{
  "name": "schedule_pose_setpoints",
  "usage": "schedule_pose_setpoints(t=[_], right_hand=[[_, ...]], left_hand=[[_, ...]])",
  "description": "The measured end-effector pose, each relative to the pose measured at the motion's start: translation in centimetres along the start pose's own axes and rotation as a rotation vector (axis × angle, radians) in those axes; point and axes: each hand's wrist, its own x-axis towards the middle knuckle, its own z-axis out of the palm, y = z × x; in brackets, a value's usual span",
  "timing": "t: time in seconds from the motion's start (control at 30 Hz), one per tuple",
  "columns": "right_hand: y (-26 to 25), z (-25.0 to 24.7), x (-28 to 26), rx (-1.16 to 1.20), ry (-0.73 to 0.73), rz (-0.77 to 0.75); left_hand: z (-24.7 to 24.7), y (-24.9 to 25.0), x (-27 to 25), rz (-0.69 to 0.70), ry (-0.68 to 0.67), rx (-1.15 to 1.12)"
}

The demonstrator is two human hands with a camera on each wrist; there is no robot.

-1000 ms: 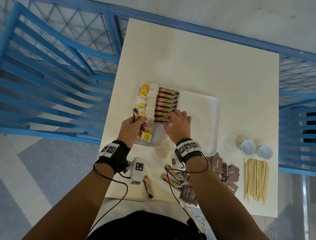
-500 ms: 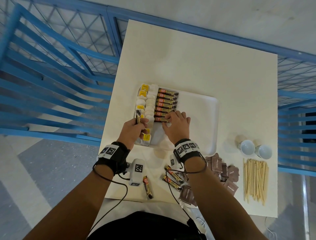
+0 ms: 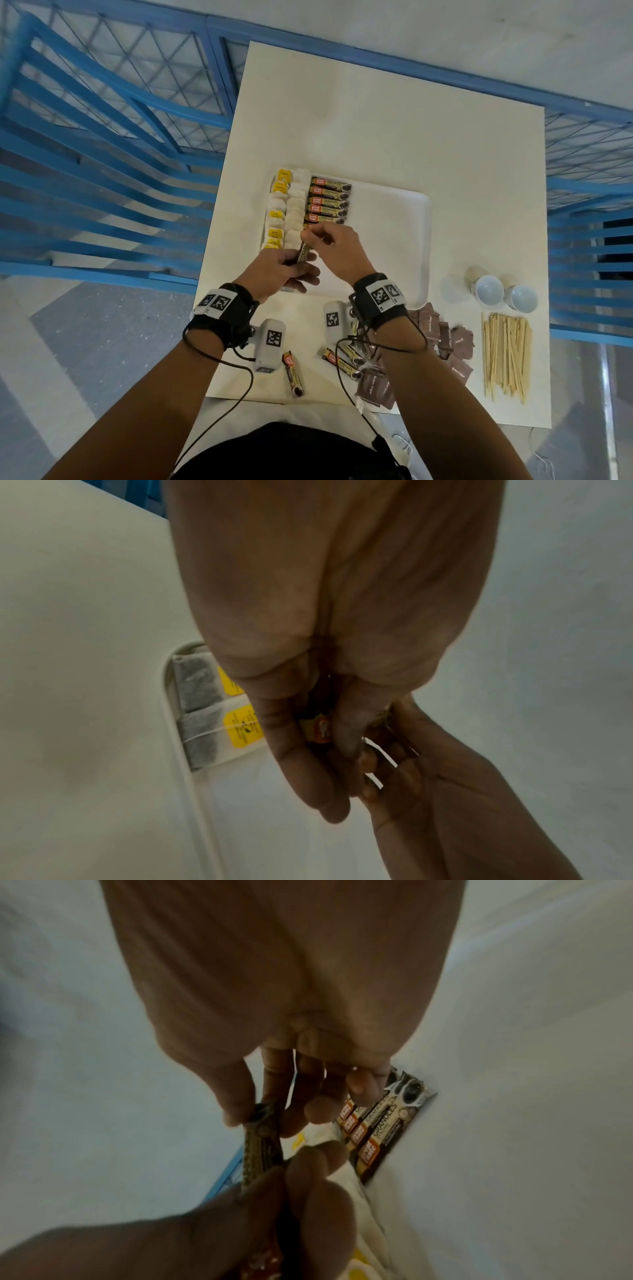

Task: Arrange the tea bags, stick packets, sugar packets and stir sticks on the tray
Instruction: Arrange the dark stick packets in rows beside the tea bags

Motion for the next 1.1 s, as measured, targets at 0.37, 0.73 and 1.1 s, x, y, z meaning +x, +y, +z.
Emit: schedule_pose_setpoints(t=[0.37,0.73,1.1], right_hand=[[1.3,-0.5,-0.6,0.172,0.126,0.08],[2.0,0.2,-1.6,-0.441,0.113,-0.311],[6.0,-1.0,-2.2,-0.462,0.185,-0.192]], left_hand=[[-1.6,-0.2,0.7,0.091,0.319,-0.248],[-1.0,-1.2,1.1,0.061,0.362,-0.2],[-1.3,-1.4,0.9,0.015,0.393,-0.166]])
